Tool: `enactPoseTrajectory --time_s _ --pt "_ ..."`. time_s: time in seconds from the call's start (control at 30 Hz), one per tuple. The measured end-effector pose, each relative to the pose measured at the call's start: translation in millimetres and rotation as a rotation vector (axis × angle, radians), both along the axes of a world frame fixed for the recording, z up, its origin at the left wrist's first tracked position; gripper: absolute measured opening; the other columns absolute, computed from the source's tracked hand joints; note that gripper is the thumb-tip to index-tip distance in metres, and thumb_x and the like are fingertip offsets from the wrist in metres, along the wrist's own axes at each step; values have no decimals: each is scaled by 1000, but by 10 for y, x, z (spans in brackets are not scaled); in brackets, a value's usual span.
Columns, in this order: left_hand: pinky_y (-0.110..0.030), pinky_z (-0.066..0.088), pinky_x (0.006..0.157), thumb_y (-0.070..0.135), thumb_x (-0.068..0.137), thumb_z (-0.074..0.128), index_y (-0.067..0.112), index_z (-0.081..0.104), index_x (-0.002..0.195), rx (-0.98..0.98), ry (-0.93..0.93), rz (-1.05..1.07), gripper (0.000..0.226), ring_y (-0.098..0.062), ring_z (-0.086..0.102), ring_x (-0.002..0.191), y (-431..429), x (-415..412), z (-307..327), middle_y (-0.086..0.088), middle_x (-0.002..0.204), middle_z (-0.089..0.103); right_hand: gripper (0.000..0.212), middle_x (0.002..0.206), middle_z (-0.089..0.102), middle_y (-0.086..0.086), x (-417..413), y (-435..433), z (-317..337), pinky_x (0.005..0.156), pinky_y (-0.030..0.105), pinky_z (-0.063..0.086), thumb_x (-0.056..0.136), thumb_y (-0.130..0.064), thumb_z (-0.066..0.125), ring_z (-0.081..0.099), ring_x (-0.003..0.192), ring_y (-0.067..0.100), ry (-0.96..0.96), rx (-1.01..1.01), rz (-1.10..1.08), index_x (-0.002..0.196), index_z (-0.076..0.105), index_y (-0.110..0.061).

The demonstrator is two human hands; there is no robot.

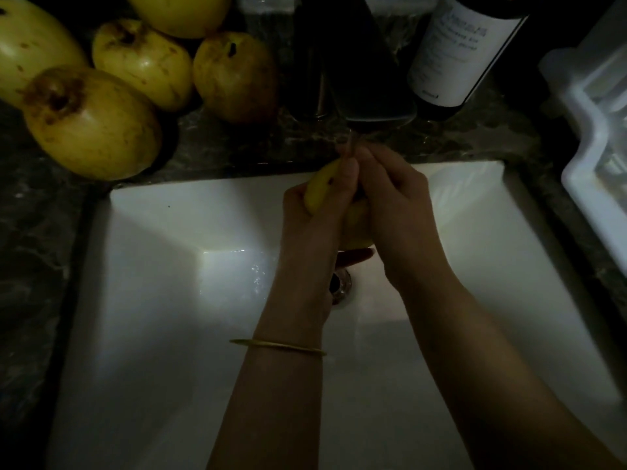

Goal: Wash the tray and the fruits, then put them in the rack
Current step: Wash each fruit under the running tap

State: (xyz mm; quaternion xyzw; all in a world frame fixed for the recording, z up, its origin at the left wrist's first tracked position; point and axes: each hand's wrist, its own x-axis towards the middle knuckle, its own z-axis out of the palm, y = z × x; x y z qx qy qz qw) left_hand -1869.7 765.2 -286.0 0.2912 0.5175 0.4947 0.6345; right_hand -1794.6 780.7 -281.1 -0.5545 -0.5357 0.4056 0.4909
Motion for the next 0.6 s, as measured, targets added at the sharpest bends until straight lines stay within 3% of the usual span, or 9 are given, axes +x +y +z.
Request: enactPoseTrajectory --time_s 0.1,0.17,0.23,0.3,0.37,0.5,0.6 --pt "-12 48 45 56 79 58 28 43 123 -2 52 46 54 -7 60 78 68 -10 -83 6 111 55 20 87 64 -16 -11 3 1 83 24 51 97 -26 47 60 87 -1 45 24 35 90 64 -33" --pt "-15 50 48 66 71 60 23 45 128 -11 47 33 73 -7 66 75 116 -24 -119 -2 118 59 18 94 65 -12 -21 8 -5 86 26 51 92 -27 49 61 92 2 22 94 54 96 66 -26" --pt "-21 53 55 68 69 55 24 47 133 -36 -34 13 78 -7 69 79 84 -56 -129 -2 119 63 25 101 65 -4 -34 17 -26 89 28 50 91 -25 49 61 96 7 -69 214 57 103 68 -14" --pt "-21 53 56 56 89 48 22 48 135 1 -101 -16 57 -5 69 80 5 -78 -136 4 110 65 33 101 66 2 -44 31 -60 85 32 50 92 -24 44 62 95 15 -219 354 62 105 68 -5" --pt "-18 52 55 52 92 46 21 48 134 9 -154 6 52 -1 68 77 -44 -65 -144 9 103 65 37 95 67 11 -38 43 -92 78 37 50 92 -22 40 62 88 23 -356 434 57 101 68 0" --pt "-16 51 50 45 93 49 22 48 122 2 -1 115 37 -4 63 78 -10 -29 -55 5 106 62 36 93 64 9 -59 22 -66 76 31 49 95 -27 38 59 85 16 -315 314 67 101 65 -3" --pt "-14 49 45 48 83 51 31 41 112 71 88 126 35 -5 58 81 -30 -28 20 14 96 53 28 90 63 -7 -19 28 -20 78 28 50 89 -37 37 59 85 8 -96 38 83 95 62 -24"
